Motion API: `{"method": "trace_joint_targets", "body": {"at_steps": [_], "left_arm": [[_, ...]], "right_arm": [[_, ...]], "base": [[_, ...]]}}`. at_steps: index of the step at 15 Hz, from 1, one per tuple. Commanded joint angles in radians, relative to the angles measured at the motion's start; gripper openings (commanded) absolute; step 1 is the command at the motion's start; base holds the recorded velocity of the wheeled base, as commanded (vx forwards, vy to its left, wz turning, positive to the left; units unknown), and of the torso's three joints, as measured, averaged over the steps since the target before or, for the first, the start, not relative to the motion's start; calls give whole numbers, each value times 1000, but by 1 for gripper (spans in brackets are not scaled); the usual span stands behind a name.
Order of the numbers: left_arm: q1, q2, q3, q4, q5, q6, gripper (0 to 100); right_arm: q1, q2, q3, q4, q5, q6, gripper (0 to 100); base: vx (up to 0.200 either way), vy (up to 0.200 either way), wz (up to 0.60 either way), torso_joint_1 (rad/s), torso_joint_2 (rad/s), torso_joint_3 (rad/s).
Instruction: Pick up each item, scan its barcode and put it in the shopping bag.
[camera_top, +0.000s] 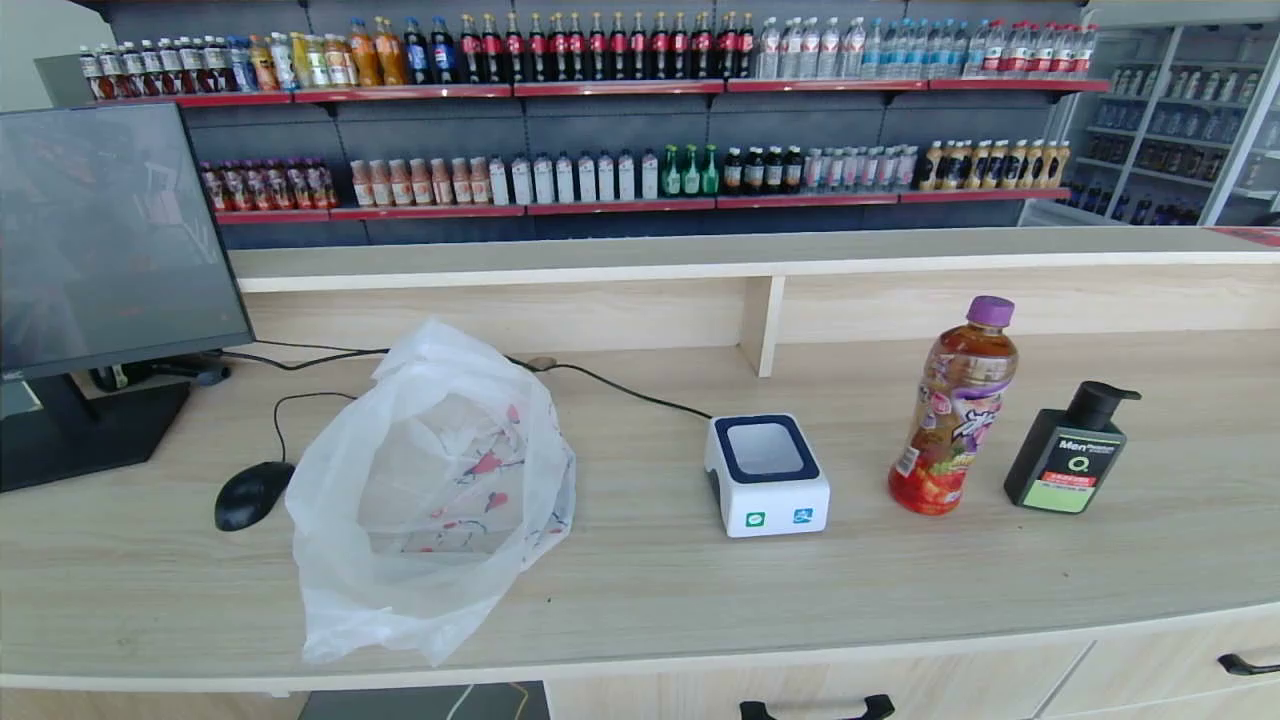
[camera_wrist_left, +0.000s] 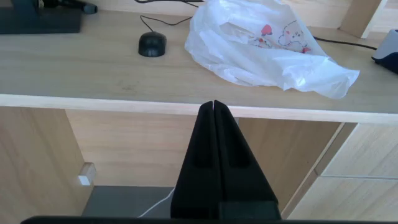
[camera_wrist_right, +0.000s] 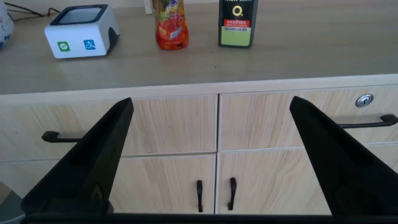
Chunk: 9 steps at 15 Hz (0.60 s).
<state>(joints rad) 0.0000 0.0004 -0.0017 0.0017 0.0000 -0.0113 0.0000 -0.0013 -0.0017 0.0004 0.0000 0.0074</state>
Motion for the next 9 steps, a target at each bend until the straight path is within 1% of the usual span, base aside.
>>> {"method": "trace_joint_targets", "body": {"at_steps": [1, 2, 9], "left_arm": [[0, 0, 2, -2, 0, 5, 0], [0, 0, 2, 0, 0, 10, 0], [0, 0, 0, 0, 0, 10, 0]], "right_arm": [[0, 1, 0, 0, 0, 0, 100], [0, 1, 0, 0, 0, 0, 100], [0, 1, 0, -2, 3, -14, 100]], "base": [[0, 0, 0, 0, 0, 0], [0, 0, 0, 0, 0, 0], [0, 0, 0, 0, 0, 0]]}}
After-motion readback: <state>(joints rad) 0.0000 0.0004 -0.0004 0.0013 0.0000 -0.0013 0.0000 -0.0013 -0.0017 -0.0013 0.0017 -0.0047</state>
